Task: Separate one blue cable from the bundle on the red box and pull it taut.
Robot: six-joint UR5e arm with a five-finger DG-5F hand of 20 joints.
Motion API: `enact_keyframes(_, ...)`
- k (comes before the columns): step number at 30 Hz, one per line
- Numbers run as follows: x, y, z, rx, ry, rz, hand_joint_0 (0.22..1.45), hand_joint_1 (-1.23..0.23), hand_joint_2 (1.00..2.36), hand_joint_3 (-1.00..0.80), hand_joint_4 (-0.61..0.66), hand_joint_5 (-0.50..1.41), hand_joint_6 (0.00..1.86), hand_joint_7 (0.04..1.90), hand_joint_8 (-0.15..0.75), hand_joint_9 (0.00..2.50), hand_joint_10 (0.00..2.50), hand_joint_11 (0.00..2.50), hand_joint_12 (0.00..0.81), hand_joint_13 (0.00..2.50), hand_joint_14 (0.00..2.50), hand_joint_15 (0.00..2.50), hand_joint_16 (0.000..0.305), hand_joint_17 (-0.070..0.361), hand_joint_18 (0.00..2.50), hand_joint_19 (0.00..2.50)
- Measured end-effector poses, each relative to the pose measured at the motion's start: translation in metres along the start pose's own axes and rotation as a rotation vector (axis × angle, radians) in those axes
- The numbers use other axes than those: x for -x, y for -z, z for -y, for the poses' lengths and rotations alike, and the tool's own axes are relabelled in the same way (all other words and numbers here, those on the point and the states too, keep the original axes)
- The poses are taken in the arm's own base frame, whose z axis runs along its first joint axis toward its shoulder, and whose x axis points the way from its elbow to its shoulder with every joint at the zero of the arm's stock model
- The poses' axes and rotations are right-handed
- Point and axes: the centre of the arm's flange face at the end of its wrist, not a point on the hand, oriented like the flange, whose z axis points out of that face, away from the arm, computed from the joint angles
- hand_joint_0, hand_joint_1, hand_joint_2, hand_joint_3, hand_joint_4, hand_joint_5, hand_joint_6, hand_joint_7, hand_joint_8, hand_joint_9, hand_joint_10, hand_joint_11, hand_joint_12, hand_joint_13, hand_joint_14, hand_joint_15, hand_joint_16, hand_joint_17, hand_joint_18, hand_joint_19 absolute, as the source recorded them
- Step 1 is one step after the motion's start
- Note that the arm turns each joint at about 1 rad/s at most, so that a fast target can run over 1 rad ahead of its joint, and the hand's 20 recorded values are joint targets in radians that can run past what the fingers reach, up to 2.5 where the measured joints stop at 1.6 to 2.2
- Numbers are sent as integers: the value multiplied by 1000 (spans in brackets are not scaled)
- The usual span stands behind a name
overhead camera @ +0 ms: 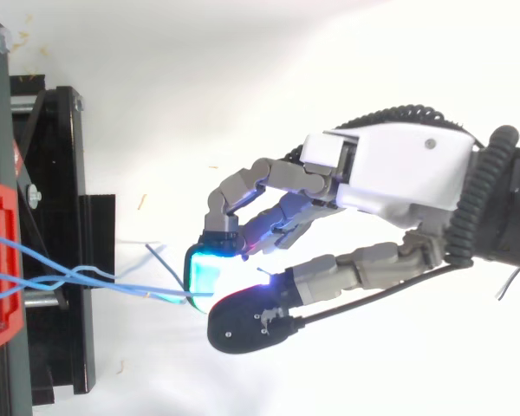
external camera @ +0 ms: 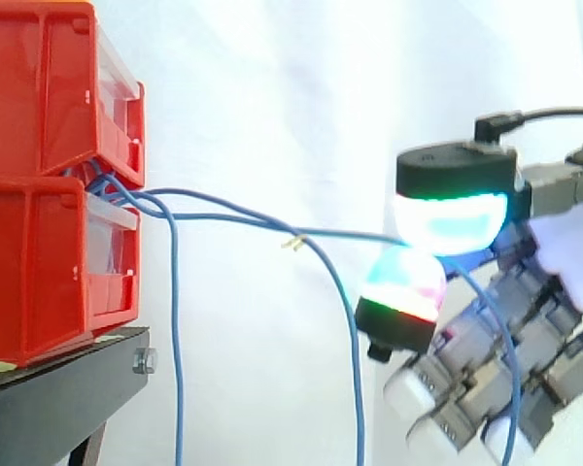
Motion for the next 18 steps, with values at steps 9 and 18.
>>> enact_keyframes(9, -8, -19, 22, 133, -56, -21, 607, -789, 1019, -112, -42, -52, 893, 1047, 206, 829, 3, 78, 336, 639, 10, 233, 52, 117, 561, 543)
enact_keyframes(18, -17, -33, 13, 305, -117, -43, 606, -786, 1019, -113, -35, -52, 893, 1054, 211, 840, 3, 91, 341, 652, 10, 238, 53, 119, 572, 550)
